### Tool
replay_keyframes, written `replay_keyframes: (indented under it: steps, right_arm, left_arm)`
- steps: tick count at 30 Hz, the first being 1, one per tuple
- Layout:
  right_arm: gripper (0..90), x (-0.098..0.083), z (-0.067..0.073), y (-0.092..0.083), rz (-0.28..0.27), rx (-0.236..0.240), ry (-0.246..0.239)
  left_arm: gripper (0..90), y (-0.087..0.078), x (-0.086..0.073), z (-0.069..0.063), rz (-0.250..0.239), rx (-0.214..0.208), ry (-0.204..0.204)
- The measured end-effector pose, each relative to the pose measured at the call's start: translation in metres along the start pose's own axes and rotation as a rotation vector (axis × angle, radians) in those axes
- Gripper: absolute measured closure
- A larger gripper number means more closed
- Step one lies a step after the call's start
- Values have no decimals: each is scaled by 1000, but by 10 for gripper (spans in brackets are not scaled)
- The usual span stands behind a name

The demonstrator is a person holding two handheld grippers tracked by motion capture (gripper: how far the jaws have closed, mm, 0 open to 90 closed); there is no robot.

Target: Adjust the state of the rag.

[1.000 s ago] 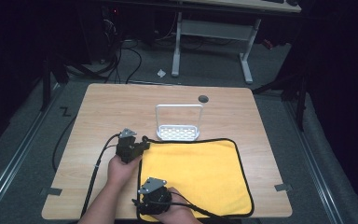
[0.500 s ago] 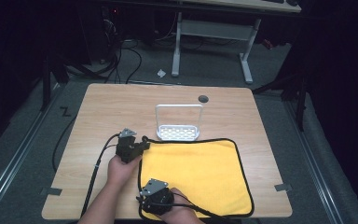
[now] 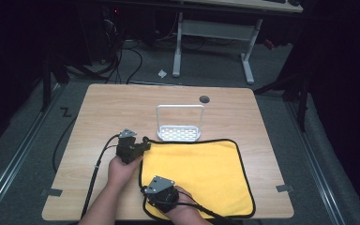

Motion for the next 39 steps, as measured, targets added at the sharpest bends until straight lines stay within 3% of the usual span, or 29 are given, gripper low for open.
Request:
replay_keyframes:
  steps: [5,8,12,16,18,21,25,34,36,39]
  right_arm:
    - [833,9,-2,-13,-53,1,-4]
    - [833,17,-2,-21,-82,-3,-5]
    - [832,26,2,-29,-119,-5,-21]
    - [832,32,6,-30,-132,0,-26]
    - [832,35,7,-28,-135,8,-27]
    - [832,39,11,-23,-134,17,-31]
    - [832,46,18,-12,-131,29,-46]
    - [832,73,47,14,-145,89,-84]
    - [832,79,53,18,-152,99,-96]
    - [832,86,58,20,-161,111,-101]
  left_arm:
    - [833,-7,2,3,-58,-29,-58]
    - [835,-11,5,1,-101,-68,-137]
    - [834,-16,8,-1,-151,-85,-175]
    - [834,-23,9,1,-169,-73,-181]
    - [834,-25,8,3,-172,-60,-154]
    - [835,-31,3,10,-183,-55,-191]
    - [835,-42,-4,22,-177,-32,-203]
    - [834,-87,-16,53,-201,34,-222]
    - [834,-96,-17,57,-203,65,-206]
    - [834,-106,-16,60,-215,79,-205]
Point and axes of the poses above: each handheld gripper's, and its own axes: y roughly forward along the jaws, x roughly out of its top, z roughly to its left, the point moved 4 cm from there along y, roughly forward along the jaws, and after that the axes turned 7 degrees about y, right-handed, at the moved point
